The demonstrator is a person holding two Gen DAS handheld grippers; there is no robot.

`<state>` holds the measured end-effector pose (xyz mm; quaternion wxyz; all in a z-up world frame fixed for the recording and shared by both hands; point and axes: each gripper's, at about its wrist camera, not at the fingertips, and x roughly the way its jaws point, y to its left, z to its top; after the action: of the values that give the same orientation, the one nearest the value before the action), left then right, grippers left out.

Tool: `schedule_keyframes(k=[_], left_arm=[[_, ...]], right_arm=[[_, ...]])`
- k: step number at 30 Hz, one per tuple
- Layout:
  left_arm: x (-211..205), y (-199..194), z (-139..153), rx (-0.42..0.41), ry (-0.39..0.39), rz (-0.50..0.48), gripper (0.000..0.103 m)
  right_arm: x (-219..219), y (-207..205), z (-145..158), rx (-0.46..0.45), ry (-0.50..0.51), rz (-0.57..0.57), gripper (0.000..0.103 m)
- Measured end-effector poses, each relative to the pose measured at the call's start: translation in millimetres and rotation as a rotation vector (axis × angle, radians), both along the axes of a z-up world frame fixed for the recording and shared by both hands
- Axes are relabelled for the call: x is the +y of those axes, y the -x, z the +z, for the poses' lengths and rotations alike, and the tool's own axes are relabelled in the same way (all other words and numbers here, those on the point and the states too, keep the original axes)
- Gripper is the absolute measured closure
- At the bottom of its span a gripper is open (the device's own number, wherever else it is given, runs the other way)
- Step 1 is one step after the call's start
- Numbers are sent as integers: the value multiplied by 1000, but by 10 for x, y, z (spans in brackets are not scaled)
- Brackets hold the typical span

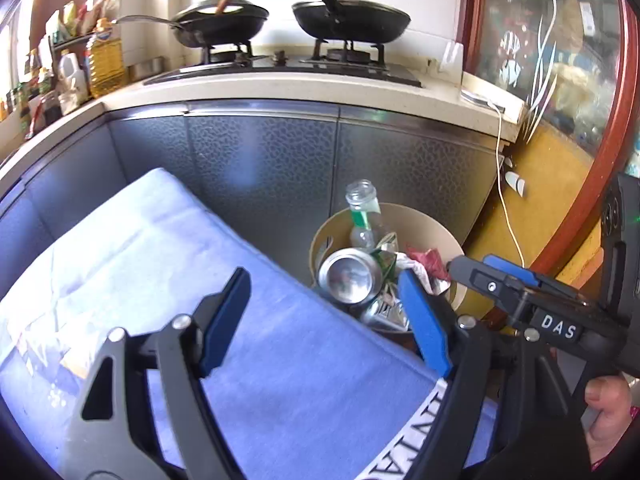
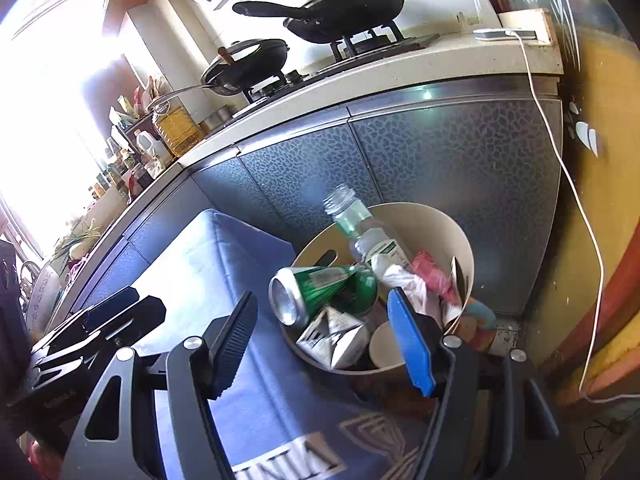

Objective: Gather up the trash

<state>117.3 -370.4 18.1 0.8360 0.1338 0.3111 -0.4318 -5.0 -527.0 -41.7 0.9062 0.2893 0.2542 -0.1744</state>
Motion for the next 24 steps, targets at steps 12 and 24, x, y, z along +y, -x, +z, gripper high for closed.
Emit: schedule_keyframes(k=[12,24], left_arm=[[998,111,237,-22,104,112,30],[1796,309,376,-110,156,228,16]], right_arm=[[868,130,358,7,87,-29,25],[1578,293,532,-87,170,-110,11]])
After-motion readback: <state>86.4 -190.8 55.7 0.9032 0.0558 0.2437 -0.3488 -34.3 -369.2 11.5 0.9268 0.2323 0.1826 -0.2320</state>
